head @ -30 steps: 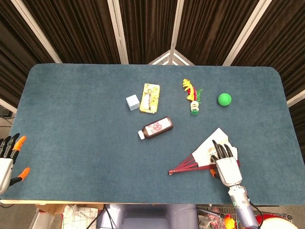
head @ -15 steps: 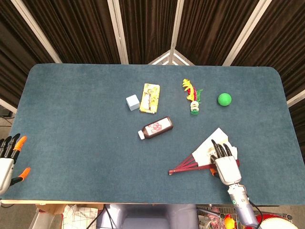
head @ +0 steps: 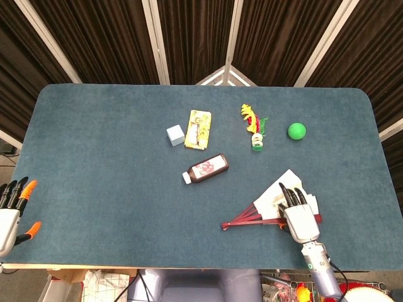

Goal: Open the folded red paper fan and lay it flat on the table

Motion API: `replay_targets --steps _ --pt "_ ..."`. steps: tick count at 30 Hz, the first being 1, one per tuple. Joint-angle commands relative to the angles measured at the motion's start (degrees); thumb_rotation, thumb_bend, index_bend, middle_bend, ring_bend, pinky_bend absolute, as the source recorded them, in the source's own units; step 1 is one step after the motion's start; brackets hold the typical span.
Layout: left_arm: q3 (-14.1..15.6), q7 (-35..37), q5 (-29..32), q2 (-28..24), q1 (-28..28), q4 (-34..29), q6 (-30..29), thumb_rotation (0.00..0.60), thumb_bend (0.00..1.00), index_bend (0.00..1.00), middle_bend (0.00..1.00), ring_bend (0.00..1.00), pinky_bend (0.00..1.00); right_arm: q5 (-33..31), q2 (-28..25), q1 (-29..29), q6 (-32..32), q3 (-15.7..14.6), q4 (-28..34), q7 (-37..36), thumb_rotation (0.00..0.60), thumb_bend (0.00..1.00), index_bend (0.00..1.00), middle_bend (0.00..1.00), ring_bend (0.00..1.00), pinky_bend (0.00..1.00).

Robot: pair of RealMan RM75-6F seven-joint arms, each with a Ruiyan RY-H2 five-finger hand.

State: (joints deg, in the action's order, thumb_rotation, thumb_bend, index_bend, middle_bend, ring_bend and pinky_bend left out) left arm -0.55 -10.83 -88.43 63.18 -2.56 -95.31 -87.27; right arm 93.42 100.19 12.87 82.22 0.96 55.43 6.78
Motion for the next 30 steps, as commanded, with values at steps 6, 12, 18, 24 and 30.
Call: replay_targets --steps 6,12,18,24,30 --pt "0.1 0.1 0.0 -0.1 0.1 -0.2 0.0 0.6 0.33 0.03 0.0 0.0 0.0 0.4 -1.1 0.4 1.2 0.5 1.0 -0.3 0.6 0.33 0.69 0.1 0.2 0.17" --pt "0.2 0.3 -0.1 -0.3 0.0 -0.3 0.2 0.6 0.33 0.03 0.0 0.0 0.0 1.2 -3.8 1.5 3.4 2.0 4.6 -0.3 0.6 0.34 0.69 0.1 0.2 0.17" --pt "0.2 0.7 -0.2 -0.4 0.0 -0.3 0.0 0.6 0.33 0.03 0.0 0.0 0.0 2.6 -8.4 3.2 3.8 3.0 11.3 0.7 0.6 0.34 0.69 0.1 0.2 0.17" --pt "0.5 1.1 -0.6 -0.6 0.0 -0.4 0.2 0.6 0.33 0.03 0.0 0.0 0.0 3.4 -12.9 5.2 2.6 4.1 18.5 2.3 0.6 0.34 0.7 0.1 0.2 0.17" --pt "0.5 1.6 -0.9 -0.7 0.1 -0.3 -0.1 0.6 0.33 0.03 0.0 0.0 0.0 3.5 -17.4 7.8 -0.3 5.5 25.7 1.8 0.6 0.34 0.7 0.1 0.2 0.17"
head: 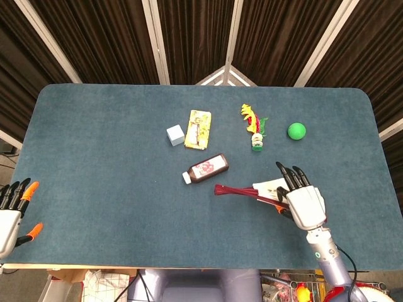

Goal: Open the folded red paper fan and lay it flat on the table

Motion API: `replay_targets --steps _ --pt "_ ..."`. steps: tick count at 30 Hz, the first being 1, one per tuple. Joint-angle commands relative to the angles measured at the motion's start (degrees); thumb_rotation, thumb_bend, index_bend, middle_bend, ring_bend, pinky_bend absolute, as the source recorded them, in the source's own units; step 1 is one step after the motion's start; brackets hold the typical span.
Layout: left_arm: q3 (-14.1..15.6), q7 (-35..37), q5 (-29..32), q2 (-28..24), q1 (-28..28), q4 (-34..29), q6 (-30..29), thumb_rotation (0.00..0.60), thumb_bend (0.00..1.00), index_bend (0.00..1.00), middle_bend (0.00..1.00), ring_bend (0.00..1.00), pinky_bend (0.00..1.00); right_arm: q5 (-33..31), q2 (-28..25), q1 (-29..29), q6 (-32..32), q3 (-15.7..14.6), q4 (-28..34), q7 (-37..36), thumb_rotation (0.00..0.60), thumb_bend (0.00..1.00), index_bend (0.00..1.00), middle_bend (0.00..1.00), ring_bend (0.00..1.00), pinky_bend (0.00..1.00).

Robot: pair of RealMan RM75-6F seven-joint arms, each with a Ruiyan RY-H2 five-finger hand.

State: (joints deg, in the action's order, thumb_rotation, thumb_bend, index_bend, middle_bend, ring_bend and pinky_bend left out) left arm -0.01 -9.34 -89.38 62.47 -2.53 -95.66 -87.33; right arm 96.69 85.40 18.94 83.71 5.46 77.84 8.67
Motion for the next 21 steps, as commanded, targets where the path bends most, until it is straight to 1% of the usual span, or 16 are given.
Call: replay_targets --steps 1,6,12,17,21 --pt "0.0 0.2 0.0 0.0 0.0 0.0 -0.1 0.6 0.33 0.03 0.0 0.0 0.0 0.3 -3.4 2.3 -2.2 1.4 4.3 0.0 0.6 0.34 0.7 0.1 0.2 0.17" --pt "0.0 0.6 0.0 -0.2 0.0 0.1 -0.1 0.6 0.33 0.03 0.0 0.0 0.0 0.3 -6.5 4.6 -4.4 3.3 7.9 2.7 0.6 0.34 0.71 0.11 0.21 0.18" --pt "0.0 1.1 -0.1 -0.4 0.0 0.2 -0.1 0.6 0.33 0.03 0.0 0.0 0.0 -0.3 -8.6 6.7 -8.3 4.0 8.1 8.8 0.6 0.34 0.71 0.12 0.21 0.19" --pt "-0.1 1.6 -0.3 -0.4 -0.1 0.5 -0.1 0.6 0.33 0.04 0.0 0.0 0.0 -0.3 -9.8 8.6 -10.4 4.7 9.7 10.4 0.6 0.34 0.73 0.14 0.22 0.2" --pt "-0.2 1.5 -0.1 -0.1 -0.4 0.9 0.4 0.6 0.33 0.04 0.0 0.0 0.0 0.0 -10.9 10.8 -11.4 6.4 12.6 10.8 0.6 0.35 0.75 0.15 0.23 0.21"
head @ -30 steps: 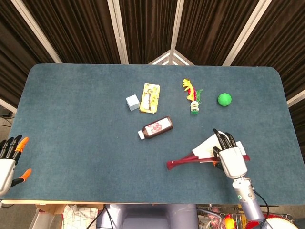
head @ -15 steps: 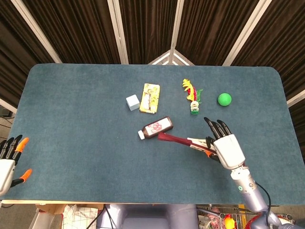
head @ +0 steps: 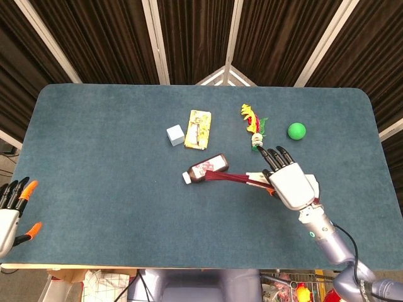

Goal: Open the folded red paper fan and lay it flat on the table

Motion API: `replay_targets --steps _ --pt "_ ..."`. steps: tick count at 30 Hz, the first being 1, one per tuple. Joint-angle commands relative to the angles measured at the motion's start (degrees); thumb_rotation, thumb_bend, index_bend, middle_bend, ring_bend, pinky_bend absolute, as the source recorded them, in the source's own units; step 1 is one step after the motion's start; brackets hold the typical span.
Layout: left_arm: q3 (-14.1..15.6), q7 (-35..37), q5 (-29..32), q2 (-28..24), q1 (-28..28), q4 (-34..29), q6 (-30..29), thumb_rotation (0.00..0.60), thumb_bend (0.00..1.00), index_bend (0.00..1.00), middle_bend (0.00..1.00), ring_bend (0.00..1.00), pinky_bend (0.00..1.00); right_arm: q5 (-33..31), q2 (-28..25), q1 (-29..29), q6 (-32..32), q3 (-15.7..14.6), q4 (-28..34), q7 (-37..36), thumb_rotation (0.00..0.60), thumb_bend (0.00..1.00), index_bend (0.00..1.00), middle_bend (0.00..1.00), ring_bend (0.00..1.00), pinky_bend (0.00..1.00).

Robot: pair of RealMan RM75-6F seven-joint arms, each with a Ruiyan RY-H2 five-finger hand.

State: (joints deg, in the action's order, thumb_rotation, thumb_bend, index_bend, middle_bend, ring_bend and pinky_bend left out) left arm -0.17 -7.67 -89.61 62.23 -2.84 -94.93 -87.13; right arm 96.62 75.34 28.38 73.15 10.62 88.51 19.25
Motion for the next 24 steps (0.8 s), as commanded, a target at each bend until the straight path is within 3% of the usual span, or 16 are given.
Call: replay_targets --steps 1,14,24 --pt "0.0 -0.3 0.1 0.2 -0.2 0.2 0.3 0.6 0.33 0.04 0.0 0.0 0.0 0.1 -1.2 2.0 -1.2 1.9 2.7 0.3 0.6 0.35 0.75 0.15 0.23 0.21" --pt "-0.2 1.3 -0.3 1.5 -2.1 1.2 3.0 0.6 0.33 0.04 0.0 0.0 0.0 -3.3 -5.5 9.3 -6.4 9.2 13.4 -0.5 0.6 0.35 0.77 0.15 0.23 0.21" --pt "-1.0 9.7 -1.9 3.2 -4.6 4.1 4.3 0.6 0.33 0.03 0.0 0.0 0.0 -6.9 -4.6 14.9 -11.4 11.4 18.4 1.6 0.6 0.35 0.77 0.15 0.23 0.21"
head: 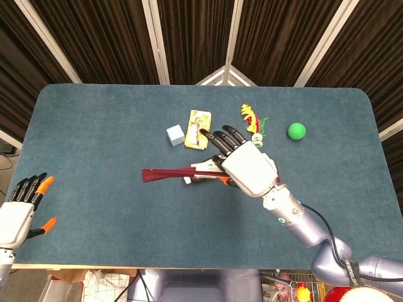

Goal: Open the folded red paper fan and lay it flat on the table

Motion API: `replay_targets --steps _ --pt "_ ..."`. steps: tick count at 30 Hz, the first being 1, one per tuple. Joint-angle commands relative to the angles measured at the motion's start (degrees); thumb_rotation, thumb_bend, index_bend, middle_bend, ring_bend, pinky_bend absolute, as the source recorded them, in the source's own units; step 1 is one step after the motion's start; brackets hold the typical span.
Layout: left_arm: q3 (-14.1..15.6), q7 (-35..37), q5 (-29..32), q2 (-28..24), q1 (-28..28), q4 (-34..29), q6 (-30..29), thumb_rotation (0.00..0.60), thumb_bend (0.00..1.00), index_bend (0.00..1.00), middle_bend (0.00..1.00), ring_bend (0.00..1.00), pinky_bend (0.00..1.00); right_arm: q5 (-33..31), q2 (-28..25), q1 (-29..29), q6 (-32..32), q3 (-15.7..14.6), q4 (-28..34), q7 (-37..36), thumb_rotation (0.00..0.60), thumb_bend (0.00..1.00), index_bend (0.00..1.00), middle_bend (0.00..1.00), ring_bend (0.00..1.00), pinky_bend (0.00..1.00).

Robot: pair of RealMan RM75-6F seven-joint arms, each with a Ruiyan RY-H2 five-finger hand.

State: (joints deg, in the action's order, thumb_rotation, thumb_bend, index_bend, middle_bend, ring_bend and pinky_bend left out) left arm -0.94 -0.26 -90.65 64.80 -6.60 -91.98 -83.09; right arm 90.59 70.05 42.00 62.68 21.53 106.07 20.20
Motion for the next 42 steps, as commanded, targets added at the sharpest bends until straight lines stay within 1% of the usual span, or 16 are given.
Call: replay_targets --steps 1,6,9,16,21,25,29,33,38,42 --pt "-0.3 2.8 -1.0 0.7 -1.0 1.4 0.2 0.6 0.33 0.03 0.0 0.0 0.0 -1.1 1.0 1.7 -1.1 0.6 1.1 0.6 0.6 0.35 0.77 0.15 0.23 0.21" --pt "-1.1 7.8 -2.1 2.2 -2.3 3.1 -0.4 0.6 0.3 0.03 0.0 0.0 0.0 -2.4 4.0 3.8 -1.7 0.2 2.0 -1.0 0.6 0.35 0.77 0.15 0.23 0.21" --pt "-1.4 10.6 -2.8 3.0 -3.3 4.3 -0.4 0.6 0.3 0.03 0.0 0.0 0.0 -2.0 5.8 5.2 -1.9 -0.3 1.6 -0.2 0.6 0.36 0.77 0.15 0.23 0.21" --pt "-1.6 13.7 -3.1 3.7 -5.1 5.5 1.2 0.6 0.26 0.03 0.0 0.0 0.0 -3.7 9.8 7.9 -2.5 0.0 1.8 0.9 0.6 0.36 0.78 0.15 0.23 0.21" --pt "-1.9 16.7 -4.1 5.2 -6.6 6.9 1.1 0.6 0.26 0.03 0.0 0.0 0.0 -6.2 12.9 9.8 -2.7 0.2 1.9 2.3 0.6 0.36 0.78 0.15 0.23 0.21" --pt "-1.8 19.3 -4.9 6.7 -7.8 8.4 1.4 0.6 0.24 0.03 0.0 0.0 0.0 -7.0 14.8 10.8 -2.5 0.0 2.0 3.2 0.6 0.36 0.78 0.15 0.23 0.21" --pt "-1.9 22.1 -5.0 8.1 -9.2 9.5 2.3 0.6 0.24 0.03 0.0 0.0 0.0 -7.4 15.9 11.6 -2.2 -0.2 1.8 4.0 0.6 0.36 0.78 0.15 0.23 0.21" --pt "-2.1 23.4 -5.4 9.9 -11.0 10.6 3.4 0.6 0.22 0.03 0.0 0.0 0.0 -7.7 16.8 12.4 -2.0 -0.2 1.7 4.8 0.6 0.36 0.79 0.15 0.23 0.21" --pt "-2.0 26.2 -6.4 12.7 -12.8 11.4 3.8 0.6 0.21 0.06 0.0 0.0 0.0 -8.2 17.7 13.2 -1.9 -0.4 1.6 5.7 0.6 0.36 0.8 0.15 0.23 0.21" --pt "-1.4 28.8 -7.6 15.2 -14.5 12.8 4.5 0.6 0.21 0.09 0.0 0.0 0.0 -8.3 18.2 13.6 -1.6 -0.6 1.5 5.9 0.6 0.36 0.8 0.15 0.23 0.21"
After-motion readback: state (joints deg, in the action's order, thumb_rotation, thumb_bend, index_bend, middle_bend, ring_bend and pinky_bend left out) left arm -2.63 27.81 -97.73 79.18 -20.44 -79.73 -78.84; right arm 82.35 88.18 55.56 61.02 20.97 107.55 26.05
